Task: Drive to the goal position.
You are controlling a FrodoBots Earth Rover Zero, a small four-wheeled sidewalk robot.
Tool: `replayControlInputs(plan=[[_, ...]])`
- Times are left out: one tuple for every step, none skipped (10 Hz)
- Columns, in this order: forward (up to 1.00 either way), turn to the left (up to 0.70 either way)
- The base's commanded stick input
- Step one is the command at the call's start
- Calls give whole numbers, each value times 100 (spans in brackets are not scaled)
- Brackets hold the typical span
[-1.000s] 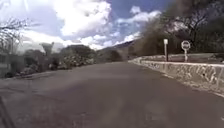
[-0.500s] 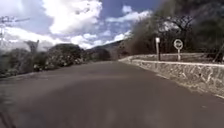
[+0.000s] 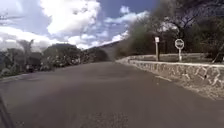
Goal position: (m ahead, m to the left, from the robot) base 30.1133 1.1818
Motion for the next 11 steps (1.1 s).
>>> replayControlInputs(plan=[[70,0],[70,0],[70,0],[70,0],[70,0],[70,0],[70,0],[70,0],[70,0],[70,0],[70,0]])
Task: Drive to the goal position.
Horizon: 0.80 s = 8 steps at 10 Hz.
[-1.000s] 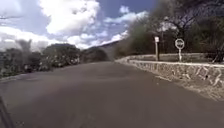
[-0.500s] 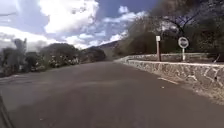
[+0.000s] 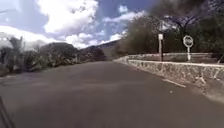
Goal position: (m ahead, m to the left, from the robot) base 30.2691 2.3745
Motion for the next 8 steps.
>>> replayControlInputs(plan=[[70,0],[70,0],[70,0],[70,0],[70,0],[70,0],[70,0],[70,0]])
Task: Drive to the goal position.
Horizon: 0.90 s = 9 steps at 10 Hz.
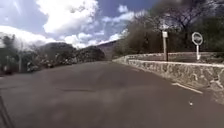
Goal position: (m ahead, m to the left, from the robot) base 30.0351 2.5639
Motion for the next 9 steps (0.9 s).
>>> replayControlInputs(plan=[[70,0],[70,0],[70,0],[70,0],[70,0],[70,0],[70,0],[70,0],[70,0]])
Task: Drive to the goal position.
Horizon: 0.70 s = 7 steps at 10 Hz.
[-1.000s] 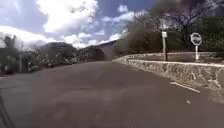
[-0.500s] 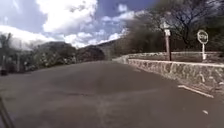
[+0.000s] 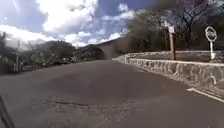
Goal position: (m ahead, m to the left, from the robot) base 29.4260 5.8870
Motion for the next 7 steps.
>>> replayControlInputs(plan=[[70,0],[70,0],[70,0],[70,0],[70,0],[70,0],[70,0]])
